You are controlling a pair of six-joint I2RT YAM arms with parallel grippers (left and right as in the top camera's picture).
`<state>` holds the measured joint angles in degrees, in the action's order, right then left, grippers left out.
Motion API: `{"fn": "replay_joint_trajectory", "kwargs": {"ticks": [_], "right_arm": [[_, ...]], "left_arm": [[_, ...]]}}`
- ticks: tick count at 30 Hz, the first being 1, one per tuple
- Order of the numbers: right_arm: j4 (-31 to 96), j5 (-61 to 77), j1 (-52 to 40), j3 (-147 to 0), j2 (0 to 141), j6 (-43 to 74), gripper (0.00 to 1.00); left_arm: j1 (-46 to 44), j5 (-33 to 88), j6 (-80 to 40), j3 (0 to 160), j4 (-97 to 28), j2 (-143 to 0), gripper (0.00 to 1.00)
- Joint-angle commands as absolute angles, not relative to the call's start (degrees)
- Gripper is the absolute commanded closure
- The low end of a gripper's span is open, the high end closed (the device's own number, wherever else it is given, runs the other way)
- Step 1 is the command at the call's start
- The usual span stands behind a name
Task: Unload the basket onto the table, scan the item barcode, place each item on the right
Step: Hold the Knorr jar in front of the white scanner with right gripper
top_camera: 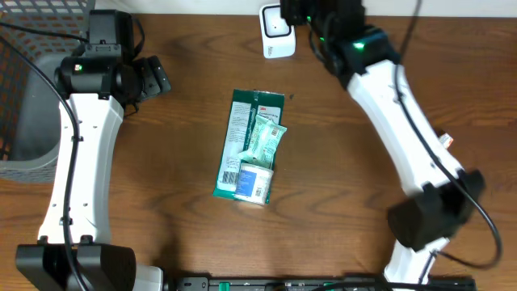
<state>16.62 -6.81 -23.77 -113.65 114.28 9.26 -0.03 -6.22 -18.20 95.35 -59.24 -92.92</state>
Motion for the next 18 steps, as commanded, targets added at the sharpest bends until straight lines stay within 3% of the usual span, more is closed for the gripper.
{"fn": "replay_joint_trajectory", "kwargs": {"ticks": [1, 18], "right_arm": [[9.7, -10.2, -24.1, -114.6, 117.7, 5.6, 0.99], [-34.4, -10.0, -21.8, -114.6, 143.1, 5.5, 0.99]], "left_arm": [[0.3, -6.9, -18.3, 94.9, -59.3, -93.4, 0.04], [0.3, -6.9, -18.3, 94.9, -59.3, -93.4, 0.04]]}}
